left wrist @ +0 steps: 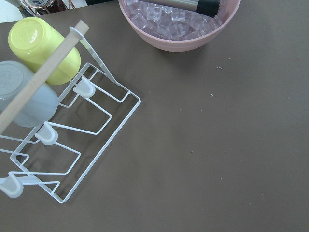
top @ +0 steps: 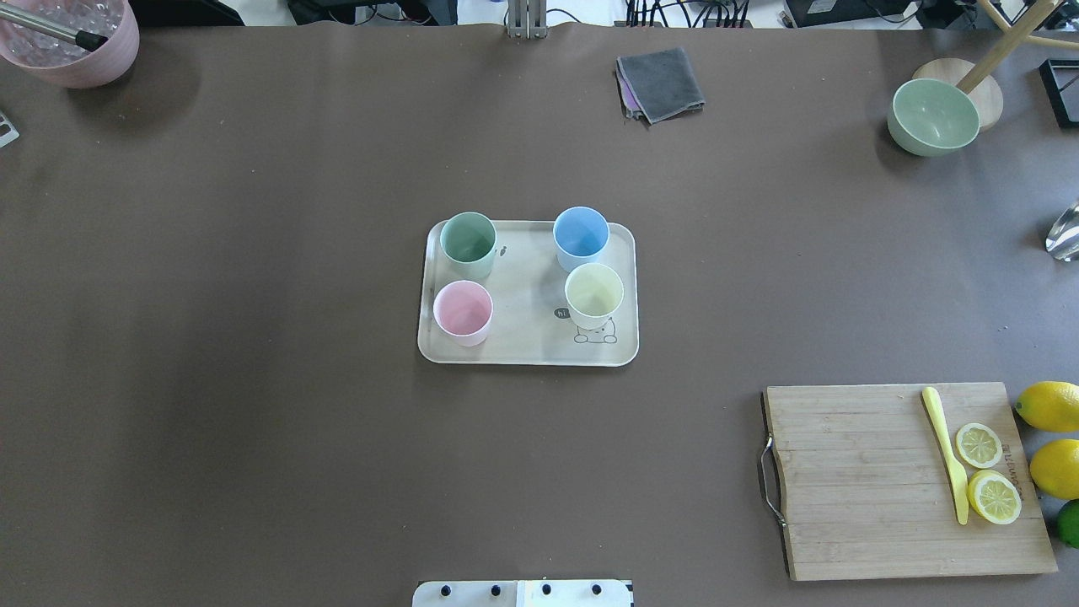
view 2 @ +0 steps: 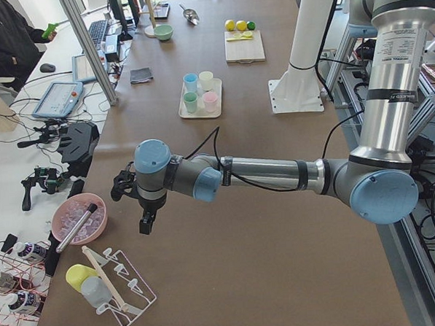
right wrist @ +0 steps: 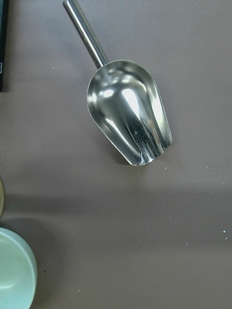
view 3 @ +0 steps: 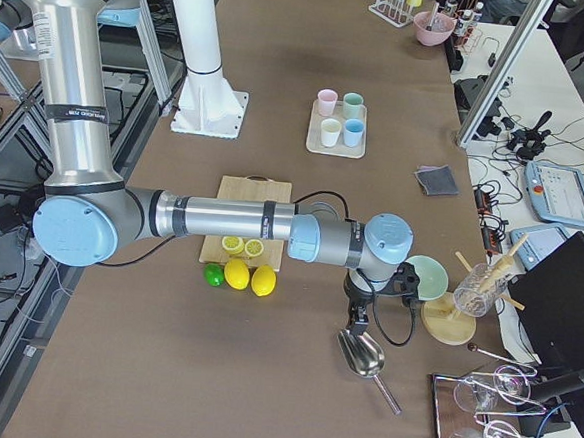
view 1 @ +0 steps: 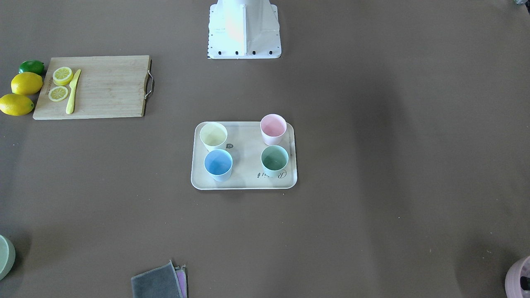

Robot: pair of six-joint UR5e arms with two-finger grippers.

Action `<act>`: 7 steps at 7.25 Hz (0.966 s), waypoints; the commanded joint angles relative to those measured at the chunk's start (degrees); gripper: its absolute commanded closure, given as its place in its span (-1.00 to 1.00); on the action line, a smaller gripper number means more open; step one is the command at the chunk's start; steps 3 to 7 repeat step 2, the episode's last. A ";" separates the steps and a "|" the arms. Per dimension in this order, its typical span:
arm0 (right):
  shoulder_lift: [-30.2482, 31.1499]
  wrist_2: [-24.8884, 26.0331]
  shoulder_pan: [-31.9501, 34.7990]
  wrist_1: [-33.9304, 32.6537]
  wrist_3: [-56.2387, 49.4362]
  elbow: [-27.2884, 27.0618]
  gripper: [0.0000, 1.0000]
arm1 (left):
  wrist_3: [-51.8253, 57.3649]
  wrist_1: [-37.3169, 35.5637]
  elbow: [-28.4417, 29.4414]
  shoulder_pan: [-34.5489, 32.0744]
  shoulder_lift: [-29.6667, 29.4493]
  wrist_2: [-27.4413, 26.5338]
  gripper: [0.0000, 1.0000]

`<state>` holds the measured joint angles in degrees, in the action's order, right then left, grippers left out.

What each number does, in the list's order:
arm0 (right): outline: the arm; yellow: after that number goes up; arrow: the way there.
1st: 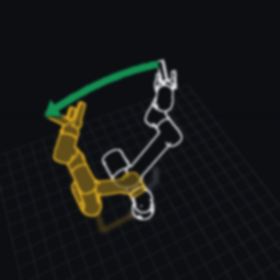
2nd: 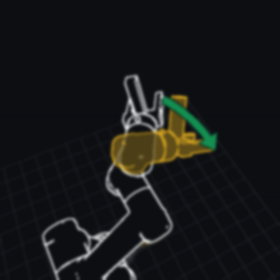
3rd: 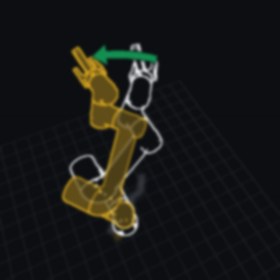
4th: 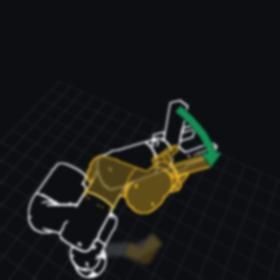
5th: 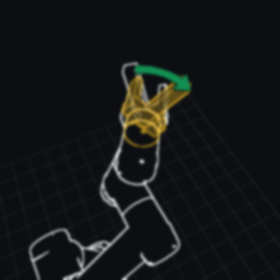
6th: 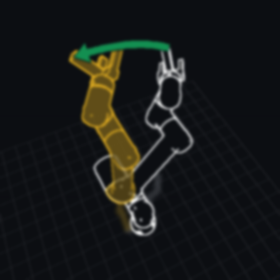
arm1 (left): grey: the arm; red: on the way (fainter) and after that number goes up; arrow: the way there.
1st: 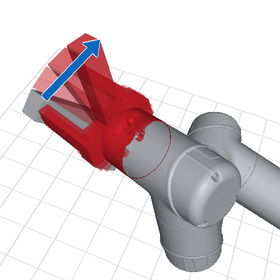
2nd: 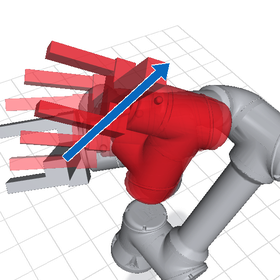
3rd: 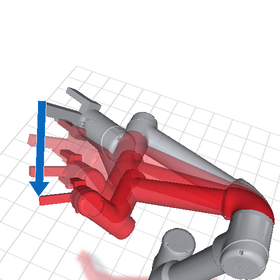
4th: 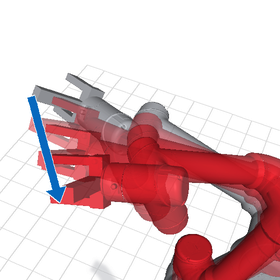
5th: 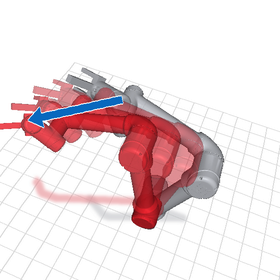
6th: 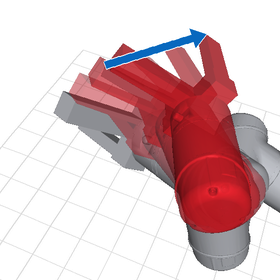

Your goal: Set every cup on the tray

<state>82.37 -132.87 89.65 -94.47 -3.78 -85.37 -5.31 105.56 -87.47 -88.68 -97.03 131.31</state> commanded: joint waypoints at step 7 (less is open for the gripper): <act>0.16 -0.02 0.00 -0.01 0.00 0.03 -1.00 | 0.12 0.09 0.28 0.00 0.00 0.09 -0.95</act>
